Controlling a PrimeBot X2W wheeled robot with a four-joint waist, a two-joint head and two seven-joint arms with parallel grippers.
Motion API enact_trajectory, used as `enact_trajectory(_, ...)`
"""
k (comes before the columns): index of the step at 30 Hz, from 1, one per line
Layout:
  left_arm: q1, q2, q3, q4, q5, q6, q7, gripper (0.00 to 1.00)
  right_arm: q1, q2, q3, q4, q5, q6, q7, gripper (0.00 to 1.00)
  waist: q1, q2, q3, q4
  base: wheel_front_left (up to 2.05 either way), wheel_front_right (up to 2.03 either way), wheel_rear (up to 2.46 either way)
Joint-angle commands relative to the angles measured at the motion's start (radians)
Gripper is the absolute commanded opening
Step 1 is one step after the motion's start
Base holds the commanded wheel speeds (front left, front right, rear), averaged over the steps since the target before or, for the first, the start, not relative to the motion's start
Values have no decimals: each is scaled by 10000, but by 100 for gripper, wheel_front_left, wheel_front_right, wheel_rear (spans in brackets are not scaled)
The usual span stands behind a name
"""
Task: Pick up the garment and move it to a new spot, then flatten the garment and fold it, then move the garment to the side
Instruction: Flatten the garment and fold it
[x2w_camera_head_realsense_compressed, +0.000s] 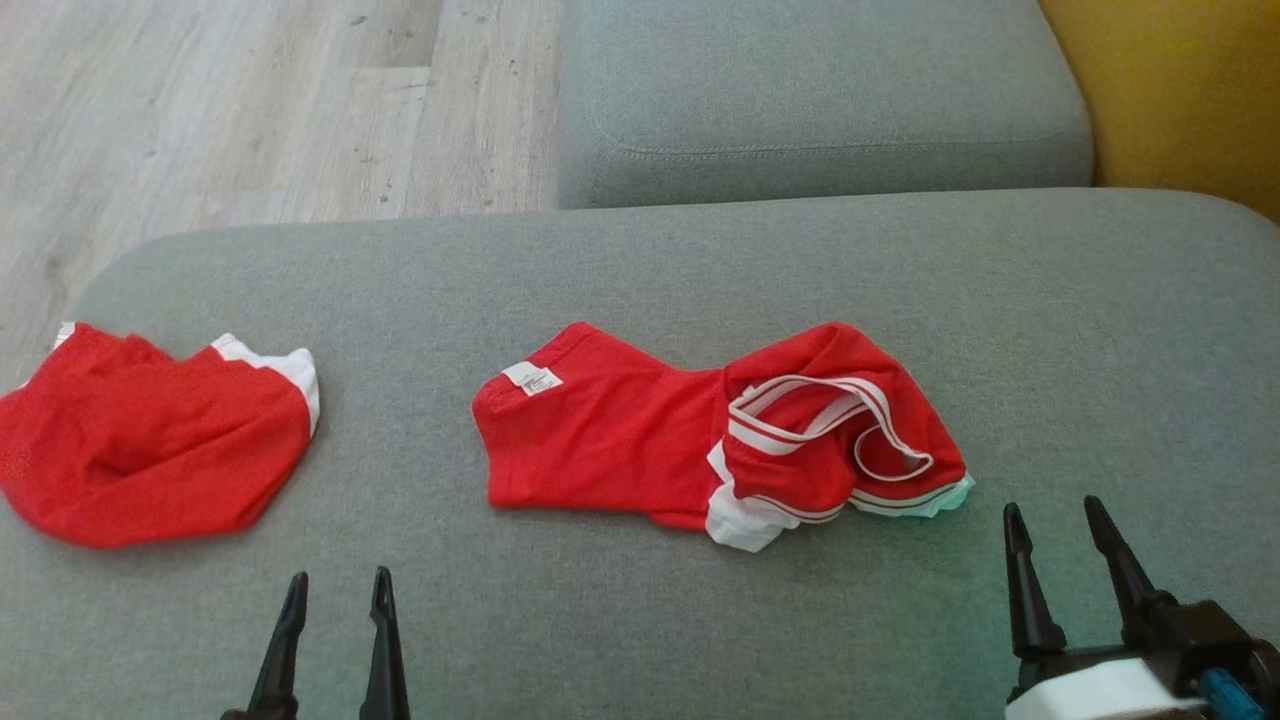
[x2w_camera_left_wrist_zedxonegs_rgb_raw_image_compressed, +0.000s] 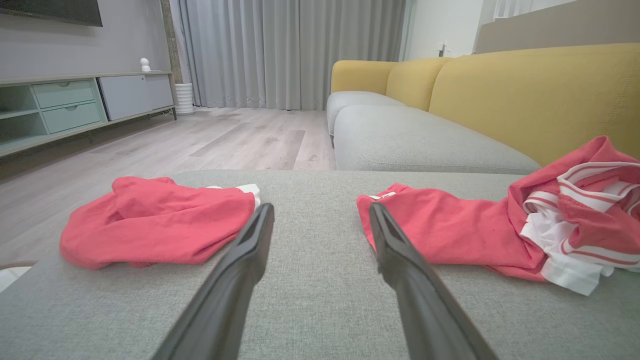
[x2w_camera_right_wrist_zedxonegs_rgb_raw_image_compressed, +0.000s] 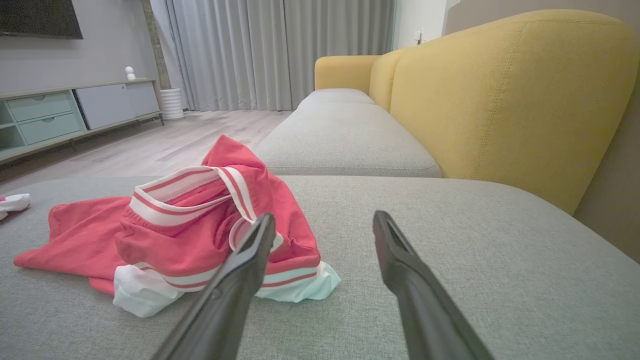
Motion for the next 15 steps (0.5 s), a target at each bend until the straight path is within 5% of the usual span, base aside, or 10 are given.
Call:
enact_trajectory(1, -389, -67, 357, -289, 75, -31, -93, 100, -354, -114, 262, -264, -37, 77, -67, 100, 0, 0, -2, 0, 0, 0, 0)
enact_trajectory(15, -434, -87, 438, -294, -2, -102, -93, 100, -405, -135, 438, 365, 178, 77, -67, 100, 0, 0, 38, -13, 0, 0, 0)
